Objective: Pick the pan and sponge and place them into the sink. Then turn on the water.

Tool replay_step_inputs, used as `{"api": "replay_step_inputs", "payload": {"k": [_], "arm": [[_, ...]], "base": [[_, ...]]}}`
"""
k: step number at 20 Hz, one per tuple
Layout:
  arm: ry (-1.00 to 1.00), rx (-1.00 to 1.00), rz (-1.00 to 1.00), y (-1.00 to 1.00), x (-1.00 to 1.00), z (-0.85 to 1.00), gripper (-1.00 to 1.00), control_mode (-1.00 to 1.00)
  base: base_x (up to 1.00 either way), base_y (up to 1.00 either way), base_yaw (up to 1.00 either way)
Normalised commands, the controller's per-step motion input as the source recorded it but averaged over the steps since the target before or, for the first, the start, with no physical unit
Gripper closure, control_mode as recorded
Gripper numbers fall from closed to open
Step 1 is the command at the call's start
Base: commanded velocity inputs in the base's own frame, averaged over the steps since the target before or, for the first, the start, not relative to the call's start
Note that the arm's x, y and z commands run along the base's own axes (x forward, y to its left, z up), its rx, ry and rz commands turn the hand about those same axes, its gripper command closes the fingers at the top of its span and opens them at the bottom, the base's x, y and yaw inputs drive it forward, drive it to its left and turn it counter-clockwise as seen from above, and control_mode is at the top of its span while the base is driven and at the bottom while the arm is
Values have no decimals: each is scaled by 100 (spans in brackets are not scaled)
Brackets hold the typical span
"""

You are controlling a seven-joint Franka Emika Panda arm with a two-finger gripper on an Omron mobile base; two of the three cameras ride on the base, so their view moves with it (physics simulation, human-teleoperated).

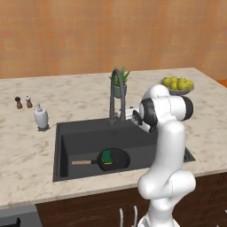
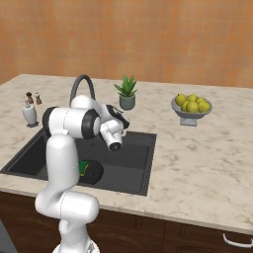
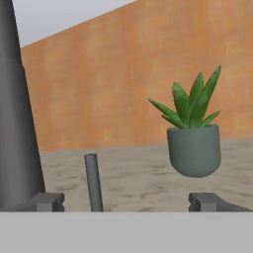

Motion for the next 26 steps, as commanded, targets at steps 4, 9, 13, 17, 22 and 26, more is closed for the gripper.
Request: {"api": "replay_step_inputs", "payload": {"k": [4,9,13,17,22,26], "arm": [[0,0,0,7,0,-5,-100,-100],[0,0,0,15,5,0,-100,-100],[0,0,0,2,16,0,-100,-100],[0,0,0,6,15,0,-100,-100],[0,0,0,8,14,0,-100,-100],[0,0,0,0,8,0,-100,-100]], "base": [[0,0,0],[0,0,0],[0,0,0],[0,0,0],[0,0,0],[0,0,0]]}}
